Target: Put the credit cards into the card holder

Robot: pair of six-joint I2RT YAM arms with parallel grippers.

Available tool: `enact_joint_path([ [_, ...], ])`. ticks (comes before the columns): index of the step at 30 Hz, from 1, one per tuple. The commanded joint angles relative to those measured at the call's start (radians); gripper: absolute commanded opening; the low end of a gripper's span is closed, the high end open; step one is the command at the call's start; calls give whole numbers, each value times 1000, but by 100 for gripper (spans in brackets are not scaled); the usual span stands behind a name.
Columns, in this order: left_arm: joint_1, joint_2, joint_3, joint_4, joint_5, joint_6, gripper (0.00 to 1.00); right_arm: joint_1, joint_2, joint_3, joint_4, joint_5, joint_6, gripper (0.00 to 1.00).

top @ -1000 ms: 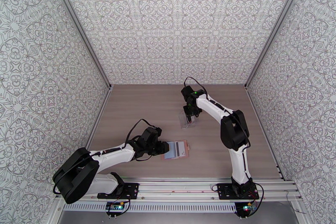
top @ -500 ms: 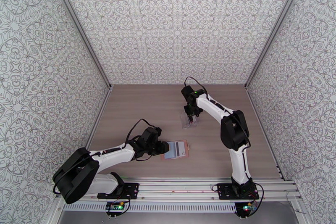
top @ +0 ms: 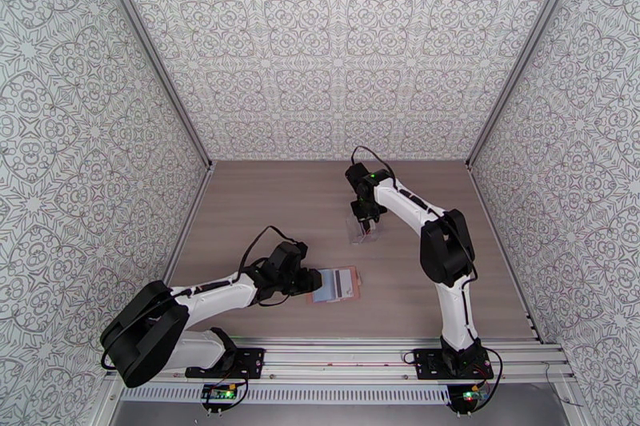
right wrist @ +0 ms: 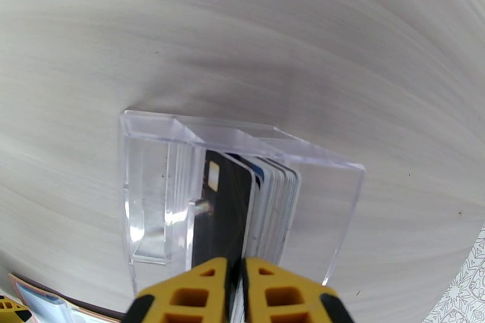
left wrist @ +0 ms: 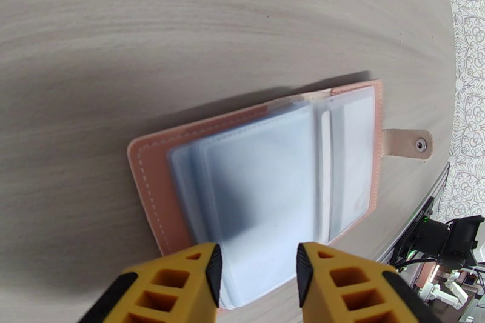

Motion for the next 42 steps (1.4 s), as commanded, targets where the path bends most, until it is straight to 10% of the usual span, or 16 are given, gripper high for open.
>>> enact_joint_path([
  [1, -8, 4, 22, -6, -8, 21, 42, -3, -41, 28, -27, 16, -5, 10],
  [23, -5, -17, 35, -29, -15, 29, 41, -3, -121, 19, -50, -61, 37, 0],
  [42, 56, -243, -6, 55, 91, 24, 43, -3, -546, -366, 235, -431, 103, 0],
])
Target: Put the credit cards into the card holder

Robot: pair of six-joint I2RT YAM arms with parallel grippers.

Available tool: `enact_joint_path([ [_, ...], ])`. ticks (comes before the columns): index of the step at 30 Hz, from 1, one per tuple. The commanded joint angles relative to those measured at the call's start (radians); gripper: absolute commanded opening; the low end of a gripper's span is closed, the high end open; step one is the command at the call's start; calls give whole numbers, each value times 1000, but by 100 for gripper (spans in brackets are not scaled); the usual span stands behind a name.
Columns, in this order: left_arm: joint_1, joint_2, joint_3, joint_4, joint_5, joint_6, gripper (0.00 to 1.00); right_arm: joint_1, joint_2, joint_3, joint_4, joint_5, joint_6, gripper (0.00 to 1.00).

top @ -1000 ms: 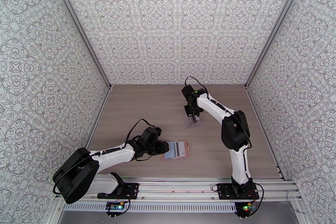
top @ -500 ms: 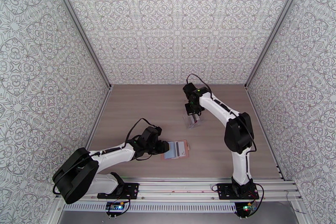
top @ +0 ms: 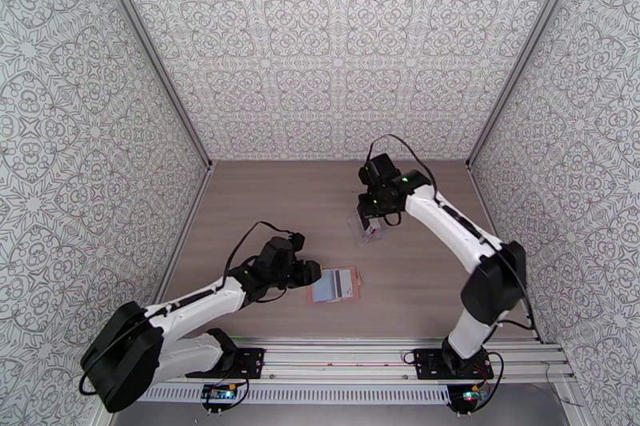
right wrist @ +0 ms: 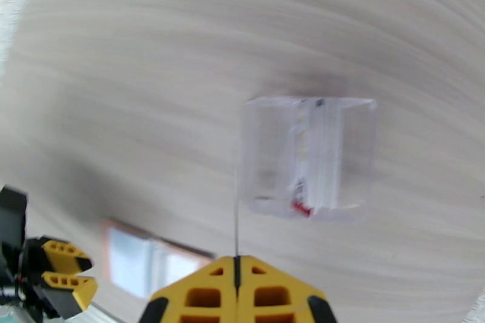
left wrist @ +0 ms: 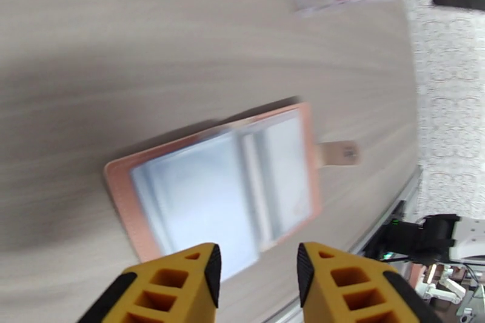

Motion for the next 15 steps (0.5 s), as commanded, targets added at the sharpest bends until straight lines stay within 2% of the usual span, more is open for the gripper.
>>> enact_joint_path([
  [1, 20, -68, -19, 61, 64, 7, 43, -2, -108, -111, 126, -161, 43, 0],
  [7, 42, -161, -50, 184, 131, -13, 46, -4, -289, -311, 301, -377, 125, 0],
  [11, 52, -202, -86, 315, 187, -52, 55, -2, -406, -438, 446, -499, 217, 0],
  [15, 53, -209, -103, 425, 233, -89, 59, -3, -472, -543, 592, -588, 317, 0],
])
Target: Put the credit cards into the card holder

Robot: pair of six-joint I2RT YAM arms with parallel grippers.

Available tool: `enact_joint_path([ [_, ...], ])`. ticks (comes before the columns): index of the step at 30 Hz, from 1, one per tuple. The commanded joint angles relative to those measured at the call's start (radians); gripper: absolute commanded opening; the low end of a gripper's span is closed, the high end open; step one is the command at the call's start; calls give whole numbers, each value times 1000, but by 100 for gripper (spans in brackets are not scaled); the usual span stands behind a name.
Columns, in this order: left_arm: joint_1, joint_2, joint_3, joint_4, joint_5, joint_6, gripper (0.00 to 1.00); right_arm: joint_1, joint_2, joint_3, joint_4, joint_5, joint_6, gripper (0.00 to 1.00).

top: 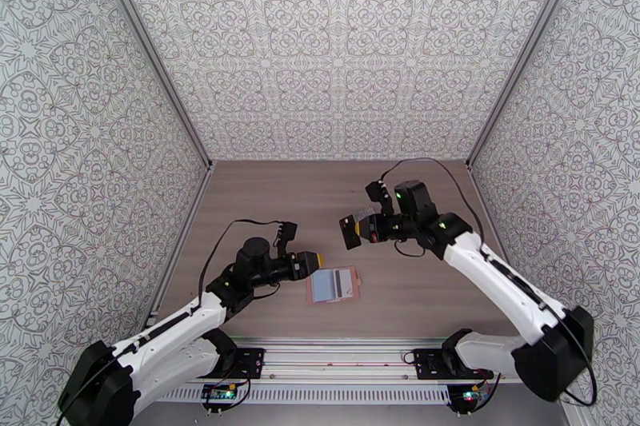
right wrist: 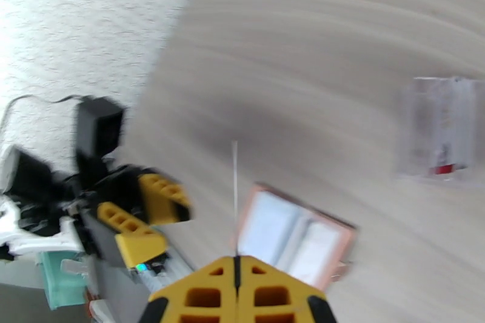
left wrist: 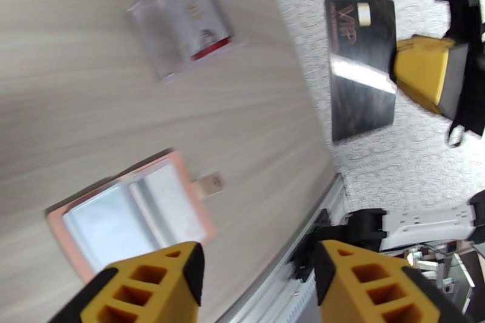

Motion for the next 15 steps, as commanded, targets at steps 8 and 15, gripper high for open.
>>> enact_joint_path([
  [8, 10, -24, -31, 257, 95, -73, 62, -3, -83, -198, 371, -267, 251, 0],
  [15, 8, 10, -23, 329, 126, -102, 59, -4, -80, -269, 507, -317, 345, 0],
])
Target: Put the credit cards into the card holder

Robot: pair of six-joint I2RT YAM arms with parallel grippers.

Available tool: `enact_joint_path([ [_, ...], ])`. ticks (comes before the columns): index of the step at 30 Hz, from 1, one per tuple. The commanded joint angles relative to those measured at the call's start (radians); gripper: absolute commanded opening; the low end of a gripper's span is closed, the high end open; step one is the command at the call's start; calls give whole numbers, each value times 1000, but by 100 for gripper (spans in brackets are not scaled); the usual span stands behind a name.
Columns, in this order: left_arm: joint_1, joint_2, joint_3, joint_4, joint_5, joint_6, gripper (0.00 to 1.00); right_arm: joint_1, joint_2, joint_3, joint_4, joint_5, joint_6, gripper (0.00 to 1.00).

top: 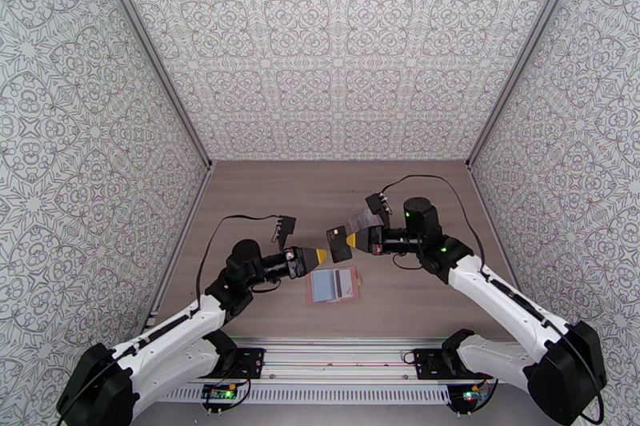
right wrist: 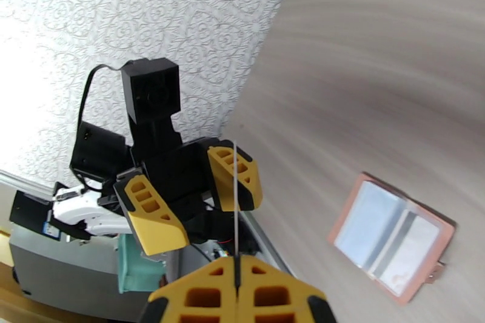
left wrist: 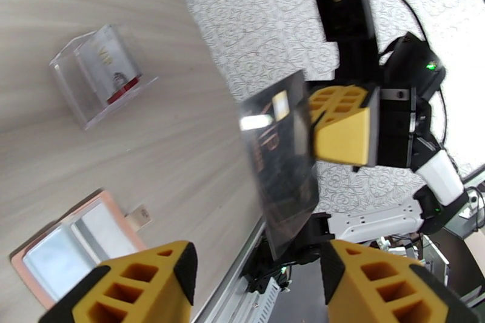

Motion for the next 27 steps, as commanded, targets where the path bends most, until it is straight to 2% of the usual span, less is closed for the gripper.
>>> enact_joint_path([
  [1, 6, 20, 0, 69, 42, -24, 57, -3, -12, -41, 140, -63, 85, 0],
  [14, -26, 96, 11, 197, 74, -99, 38, 15, 33, -99, 259, -97, 139, 0],
  [18, -28, 113, 10, 241, 91, -129, 23, 21, 45, -108, 290, -106, 153, 0],
  [22, -26, 114, 3, 259, 97, -149, 0, 23, 50, -109, 312, -126, 149, 0],
  [23, -25, 113, 2, 264, 100, -156, 0, 23, 50, -109, 318, -134, 143, 2],
  [24, -23, 109, 0, 267, 106, -160, 0, 23, 50, -111, 323, -143, 133, 8],
  [27, -20, 97, 1, 254, 121, -163, 0, 23, 52, -120, 354, -172, 118, 19],
])
